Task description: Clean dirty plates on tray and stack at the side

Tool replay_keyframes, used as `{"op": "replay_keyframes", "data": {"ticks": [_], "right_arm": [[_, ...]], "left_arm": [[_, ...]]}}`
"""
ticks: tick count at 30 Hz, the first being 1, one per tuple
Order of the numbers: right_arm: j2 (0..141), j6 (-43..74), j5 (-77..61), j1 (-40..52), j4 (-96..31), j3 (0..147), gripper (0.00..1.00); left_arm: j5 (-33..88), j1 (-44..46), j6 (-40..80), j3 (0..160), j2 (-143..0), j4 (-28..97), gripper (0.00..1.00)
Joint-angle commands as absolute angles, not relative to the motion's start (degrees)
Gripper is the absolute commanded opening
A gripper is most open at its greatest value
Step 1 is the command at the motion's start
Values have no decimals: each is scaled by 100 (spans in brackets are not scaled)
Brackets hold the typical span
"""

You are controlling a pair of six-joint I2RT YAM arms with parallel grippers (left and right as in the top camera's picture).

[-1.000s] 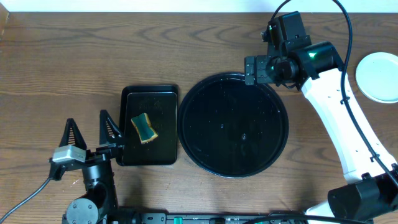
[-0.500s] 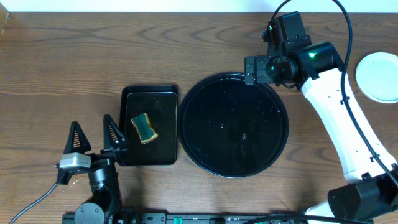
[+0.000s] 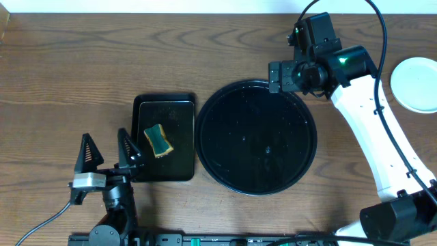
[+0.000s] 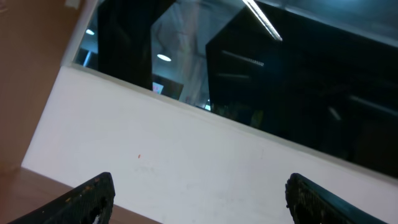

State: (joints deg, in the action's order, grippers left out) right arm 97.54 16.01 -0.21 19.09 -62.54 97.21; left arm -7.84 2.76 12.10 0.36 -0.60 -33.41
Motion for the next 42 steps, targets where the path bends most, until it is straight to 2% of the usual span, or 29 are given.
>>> {"op": "replay_keyframes", "data": {"ticks": [1,7,10,11,19,42], "right_arm": [[9828,1535,16,1953,-6259,9778,99],[9828,1535,16,1953,-6259,9778,99],[9828,1535,16,1953,-6259,9778,99],[9828,1535,19,1953,-6259,9778,99],[9828,1535,19,1953,-6259,9778,99],[9828,1535,16,1953,-6259,9778,99]], "left_arm": [[-305,252,497,23,-10,-3413,88],[-252,252,454,23,-10,-2729,88],[-209,252,454,23,-10,-1997,88],[-204,255,454,23,-10,-1417,88],[-204,255,456,23,-10,414,88],[-69,255,412,23,-23,421,88]]}}
